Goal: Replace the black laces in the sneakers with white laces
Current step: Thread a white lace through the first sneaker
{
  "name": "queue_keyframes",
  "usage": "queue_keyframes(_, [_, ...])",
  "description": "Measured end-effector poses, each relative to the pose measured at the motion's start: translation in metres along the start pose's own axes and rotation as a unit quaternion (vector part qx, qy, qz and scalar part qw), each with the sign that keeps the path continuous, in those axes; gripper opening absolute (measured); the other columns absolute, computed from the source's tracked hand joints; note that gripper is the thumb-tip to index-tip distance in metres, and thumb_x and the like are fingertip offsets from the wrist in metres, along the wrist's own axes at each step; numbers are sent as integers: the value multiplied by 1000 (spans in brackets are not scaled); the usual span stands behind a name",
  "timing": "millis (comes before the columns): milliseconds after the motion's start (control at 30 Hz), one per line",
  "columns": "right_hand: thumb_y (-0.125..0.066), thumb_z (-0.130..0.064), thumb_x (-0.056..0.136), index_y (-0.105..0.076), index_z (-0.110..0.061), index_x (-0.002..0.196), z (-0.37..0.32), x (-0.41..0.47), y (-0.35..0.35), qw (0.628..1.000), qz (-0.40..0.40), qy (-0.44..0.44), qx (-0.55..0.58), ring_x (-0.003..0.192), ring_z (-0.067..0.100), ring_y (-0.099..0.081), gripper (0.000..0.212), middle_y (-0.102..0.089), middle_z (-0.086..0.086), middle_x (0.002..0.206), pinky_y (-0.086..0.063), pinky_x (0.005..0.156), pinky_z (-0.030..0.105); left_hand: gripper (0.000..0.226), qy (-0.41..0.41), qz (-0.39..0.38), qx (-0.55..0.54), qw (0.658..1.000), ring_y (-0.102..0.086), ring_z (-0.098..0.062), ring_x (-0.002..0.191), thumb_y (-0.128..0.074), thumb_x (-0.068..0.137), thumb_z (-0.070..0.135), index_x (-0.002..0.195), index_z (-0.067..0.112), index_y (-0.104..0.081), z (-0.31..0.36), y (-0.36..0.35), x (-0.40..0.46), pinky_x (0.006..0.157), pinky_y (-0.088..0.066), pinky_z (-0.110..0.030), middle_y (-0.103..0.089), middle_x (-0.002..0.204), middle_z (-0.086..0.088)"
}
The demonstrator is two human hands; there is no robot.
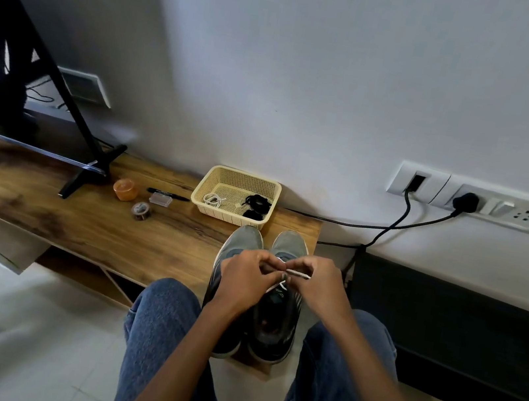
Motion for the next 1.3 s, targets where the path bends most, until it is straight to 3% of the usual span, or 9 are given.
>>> queue_keyframes(100, [-74, -9, 79, -73, -13, 100, -4, -2, -1, 1000, -10, 10, -12, 79, 4, -61, 22, -68, -3, 90, -45, 63, 8, 10, -2, 16, 3, 1000, -66, 3, 75, -77, 78, 32, 78, 36, -69, 0, 1, -3, 89, -51, -46, -71, 75, 14])
queue_keyframes(267, [-77, -12, 76, -72, -17, 103, -9, -6, -2, 999, -32, 33, -17, 82, 5, -62, 27, -67, -6, 88, -49, 71, 18, 7, 10, 37, -49, 998, -68, -4, 69, -76, 81, 26, 86, 23, -75, 2, 5, -5, 75, -58, -36, -72, 73, 8])
queue_keyframes(500, [-78, -14, 76, -74, -13, 94, -13, -10, 3, 997, 46, 62, 28, 72, -8, -59, 18, -67, -11, 81, -44, 62, 5, 14, 24, 23, -205, 978, -71, -13, 78, -66, 90, 19, 89, 11, -76, 12, 6, -7, 71, -54, -22, -75, 78, -1])
queue_keyframes(600, [-78, -18, 77, -74, -17, 91, -18, -13, 6, 995, 60, 73, 17, 71, -8, -57, 15, -61, -20, 74, -42, 62, 6, 22, 24, 17, -251, 967, -71, -13, 81, -58, 95, 20, 89, 9, -76, 17, 6, -6, 74, -53, -17, -75, 80, -3])
queue_keyframes(733, [-75, -16, 79, -75, -16, 90, -22, -15, 12, 992, 93, 82, 3, 69, -6, -58, 11, -65, -11, 75, -44, 61, 7, 25, 15, 14, -278, 960, -71, -13, 80, -55, 96, 17, 90, 3, -75, 18, 5, -4, 71, -52, -16, -75, 81, -4])
queue_keyframes(933, [-74, -13, 80, -75, -15, 88, -27, -16, 17, 991, 106, 74, -25, 65, -7, -55, 8, -63, -12, 73, -43, 58, 5, 17, -18, 32, -222, 974, -69, -15, 88, -57, 95, 15, 90, 13, -73, 6, 0, 0, 81, -53, -28, -74, 87, 1])
queue_keyframes(1033, [-73, -15, 81, -74, -16, 87, -30, -16, 20, 992, 102, 72, -34, 65, -6, -54, 6, -61, -13, 72, -42, 57, 6, 15, -38, 22, -177, 983, -66, -3, 89, -60, 92, 12, 97, 21, -71, -1, -2, -2, 82, -53, -21, -72, 93, 8])
queue_keyframes(1167, [-70, -13, 83, -74, -14, 88, -35, -15, 25, 992, 89, 72, -43, 64, -5, -55, 6, -63, -10, 73, -43, 57, 5, 28, -56, -21, -124, 990, -62, 8, 91, -65, 90, 10, 107, 33, -66, -13, -10, -2, 83, -50, -14, -68, 98, 17])
queue_keyframes(1300, [-68, -8, 85, -74, -10, 88, -38, -14, 29, 994, 71, 74, -38, 58, -7, -58, 7, -65, -7, 70, -45, 58, 5, 24, -84, -1, -65, 994, -64, 2, 93, -65, 90, 16, 112, 25, -70, -21, -25, 1, 83, -50, -18, -72, 101, 10])
Point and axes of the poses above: each hand's wrist, its own x-axis towards the middle knuckle, its own y-axis out of the back of the hand, z = x × y, the point moved 2 cm from there along x, towards the middle knuckle
